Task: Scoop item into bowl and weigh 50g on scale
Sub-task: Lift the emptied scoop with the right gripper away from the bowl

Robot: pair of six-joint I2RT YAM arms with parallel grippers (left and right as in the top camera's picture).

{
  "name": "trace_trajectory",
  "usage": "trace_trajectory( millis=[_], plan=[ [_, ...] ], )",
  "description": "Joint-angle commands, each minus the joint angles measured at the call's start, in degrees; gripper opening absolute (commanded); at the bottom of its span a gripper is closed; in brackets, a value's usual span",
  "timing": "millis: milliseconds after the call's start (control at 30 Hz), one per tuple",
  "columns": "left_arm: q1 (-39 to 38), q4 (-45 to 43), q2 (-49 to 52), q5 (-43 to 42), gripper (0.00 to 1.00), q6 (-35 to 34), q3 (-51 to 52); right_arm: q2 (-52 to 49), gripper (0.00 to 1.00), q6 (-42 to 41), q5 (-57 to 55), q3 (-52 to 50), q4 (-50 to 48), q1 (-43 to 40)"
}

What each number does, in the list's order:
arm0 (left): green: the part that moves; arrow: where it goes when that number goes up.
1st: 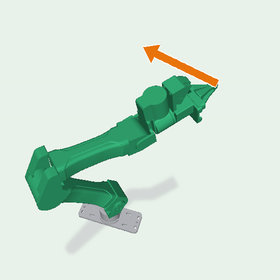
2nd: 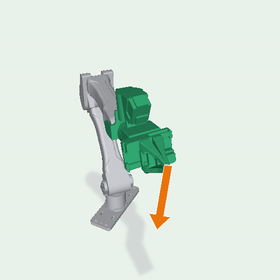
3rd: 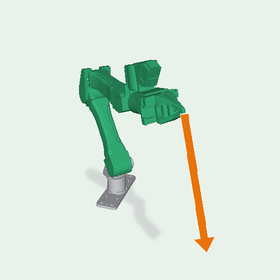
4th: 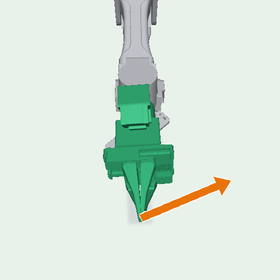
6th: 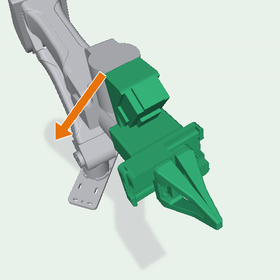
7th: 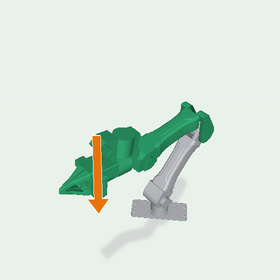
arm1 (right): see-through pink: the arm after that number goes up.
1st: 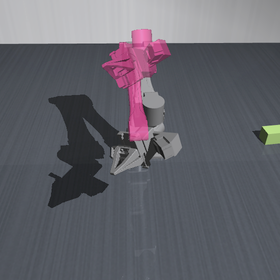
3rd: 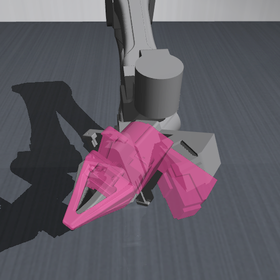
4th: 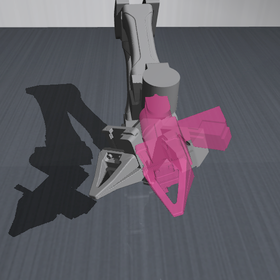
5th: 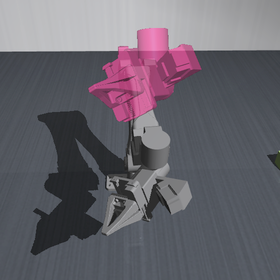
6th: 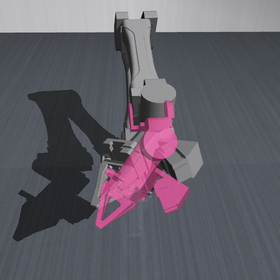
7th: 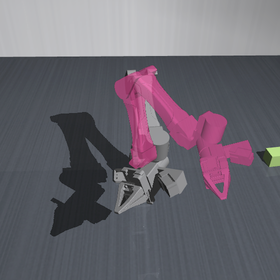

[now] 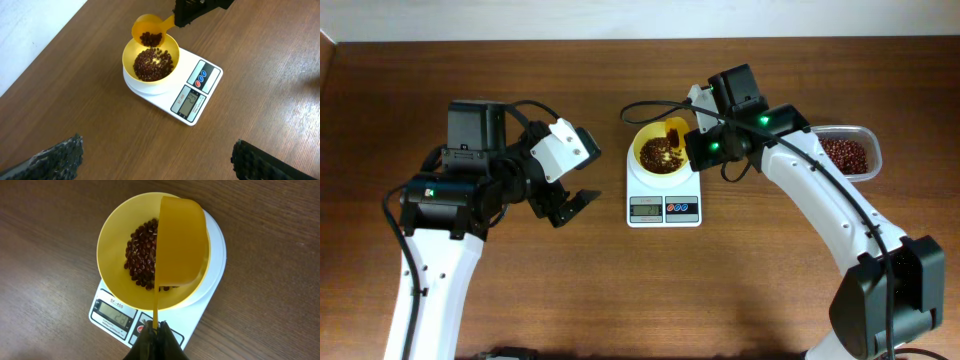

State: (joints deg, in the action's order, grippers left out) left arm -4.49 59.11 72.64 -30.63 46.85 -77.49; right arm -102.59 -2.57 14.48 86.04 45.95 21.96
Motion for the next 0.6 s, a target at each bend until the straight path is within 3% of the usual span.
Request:
trace_trajectory(
  millis=[0, 567],
  plan=[
    [-0.13, -0.04, -0.35, 0.0, 0.99, -0.57, -0.87, 1.75, 0.04, 0.66, -0.22, 1.31, 0.35, 0.92],
    [-0.13, -0.04, -0.35, 0.0, 0.99, -0.57, -0.87, 1.75, 0.04, 0.87, -1.2, 1.31, 0.13, 0.92]
  ],
)
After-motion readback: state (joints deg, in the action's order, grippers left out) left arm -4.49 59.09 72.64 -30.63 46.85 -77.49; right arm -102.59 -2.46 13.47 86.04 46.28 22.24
